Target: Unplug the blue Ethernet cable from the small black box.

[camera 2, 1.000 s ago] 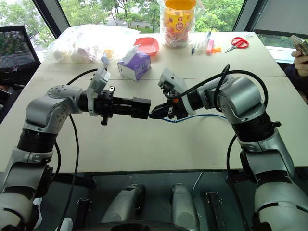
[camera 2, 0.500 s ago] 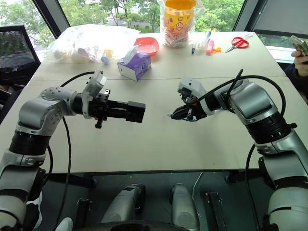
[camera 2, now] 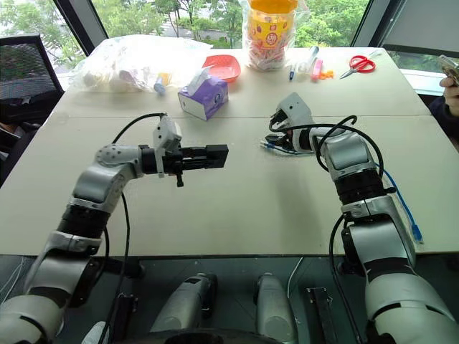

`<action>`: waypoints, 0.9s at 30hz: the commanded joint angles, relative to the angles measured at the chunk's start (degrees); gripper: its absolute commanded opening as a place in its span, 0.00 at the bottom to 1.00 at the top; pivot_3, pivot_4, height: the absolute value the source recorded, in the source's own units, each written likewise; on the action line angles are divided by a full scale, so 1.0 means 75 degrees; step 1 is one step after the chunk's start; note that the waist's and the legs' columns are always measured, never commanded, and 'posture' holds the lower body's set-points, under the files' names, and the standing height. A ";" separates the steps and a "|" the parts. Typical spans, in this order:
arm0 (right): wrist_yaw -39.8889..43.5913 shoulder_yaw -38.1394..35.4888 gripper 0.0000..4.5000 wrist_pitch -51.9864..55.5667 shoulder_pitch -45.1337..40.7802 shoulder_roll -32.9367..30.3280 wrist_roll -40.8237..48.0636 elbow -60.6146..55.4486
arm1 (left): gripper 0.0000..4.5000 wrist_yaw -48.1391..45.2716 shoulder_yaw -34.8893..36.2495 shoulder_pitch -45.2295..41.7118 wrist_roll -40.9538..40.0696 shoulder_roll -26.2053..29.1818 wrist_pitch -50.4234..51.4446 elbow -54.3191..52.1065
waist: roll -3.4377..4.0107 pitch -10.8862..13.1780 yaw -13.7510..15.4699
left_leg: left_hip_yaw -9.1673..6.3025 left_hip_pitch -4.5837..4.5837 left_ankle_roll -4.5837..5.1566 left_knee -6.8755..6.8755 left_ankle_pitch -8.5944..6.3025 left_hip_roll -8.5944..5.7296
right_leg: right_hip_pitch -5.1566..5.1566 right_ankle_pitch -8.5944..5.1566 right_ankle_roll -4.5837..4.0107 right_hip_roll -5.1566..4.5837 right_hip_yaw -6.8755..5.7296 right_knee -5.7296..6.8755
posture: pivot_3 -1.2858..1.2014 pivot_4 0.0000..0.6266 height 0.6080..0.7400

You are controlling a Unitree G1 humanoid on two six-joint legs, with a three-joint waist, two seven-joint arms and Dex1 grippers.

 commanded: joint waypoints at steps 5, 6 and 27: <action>-0.0702 -0.1045 0.99 0.1069 0.0532 -0.0159 0.0245 -0.1868 | 0.10 0.0650 0.0047 -0.0233 0.0597 -0.0675 -0.1292 0.1241 | 0.0000 0.0000 -0.0017 | 0.0002 0.0003 0.0001 0.0001 0.0001 -0.0001 | -0.0001 0.0000 0.0000 0.0006 -0.0002 0.0008 | 0.52 0.24 1.00; -0.0704 -0.1162 0.99 0.1293 0.0713 -0.0214 0.0318 -0.2217 | 0.10 0.0671 0.0033 -0.0215 0.0640 -0.0744 -0.1411 0.1360 | 0.0000 0.0000 -0.0017 | 0.0003 0.0003 0.0001 0.0003 0.0001 -0.0002 | 0.0000 0.0000 0.0000 0.0007 -0.0002 0.0010 | 0.52 0.24 1.00; -0.0506 -0.2341 1.00 0.4149 0.3557 -0.0928 0.2060 -0.6993 | 1.00 0.0099 0.0365 0.0737 0.0433 -0.0336 -0.1781 0.1446 | 0.0004 -0.0004 -0.0015 | -0.0001 0.0019 0.0004 0.0020 0.0000 0.0013 | 0.0020 -0.0003 -0.0001 0.0004 -0.0003 0.0014 | 0.52 0.24 1.00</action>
